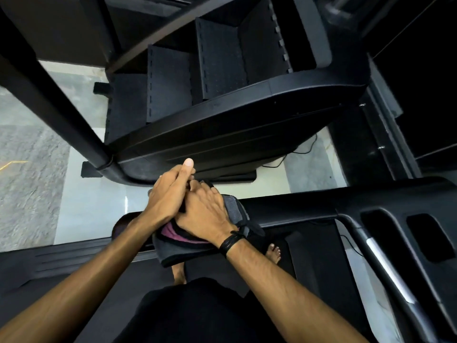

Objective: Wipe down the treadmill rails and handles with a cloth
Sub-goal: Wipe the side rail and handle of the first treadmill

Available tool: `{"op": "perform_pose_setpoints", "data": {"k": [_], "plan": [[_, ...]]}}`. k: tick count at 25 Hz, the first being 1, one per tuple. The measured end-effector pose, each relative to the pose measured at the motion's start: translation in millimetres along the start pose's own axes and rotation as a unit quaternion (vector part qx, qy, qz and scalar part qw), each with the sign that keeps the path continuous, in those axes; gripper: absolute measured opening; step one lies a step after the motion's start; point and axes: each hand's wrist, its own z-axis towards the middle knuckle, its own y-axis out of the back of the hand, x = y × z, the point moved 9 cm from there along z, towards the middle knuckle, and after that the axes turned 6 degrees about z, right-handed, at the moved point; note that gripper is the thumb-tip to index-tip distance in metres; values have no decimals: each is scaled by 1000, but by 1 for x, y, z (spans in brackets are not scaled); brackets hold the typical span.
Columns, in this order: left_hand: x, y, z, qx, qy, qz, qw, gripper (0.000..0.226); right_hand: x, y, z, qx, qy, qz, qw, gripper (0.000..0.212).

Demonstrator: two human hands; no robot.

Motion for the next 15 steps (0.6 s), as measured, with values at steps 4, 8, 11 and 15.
{"op": "perform_pose_setpoints", "data": {"k": [4,8,11,15], "plan": [[-31,-43,-6,25,-37,81,996,53,-39,20,-18,-29,-27,4,999,50],[-46,-71,-6,29,-39,112,992,52,-64,36,-31,-47,-35,3,998,51],[-53,-88,-6,33,-42,111,992,51,-81,43,-37,-52,-33,7,998,50],[-67,-113,-7,27,-55,109,992,55,-107,57,-44,-54,-22,-1,998,49]]}}
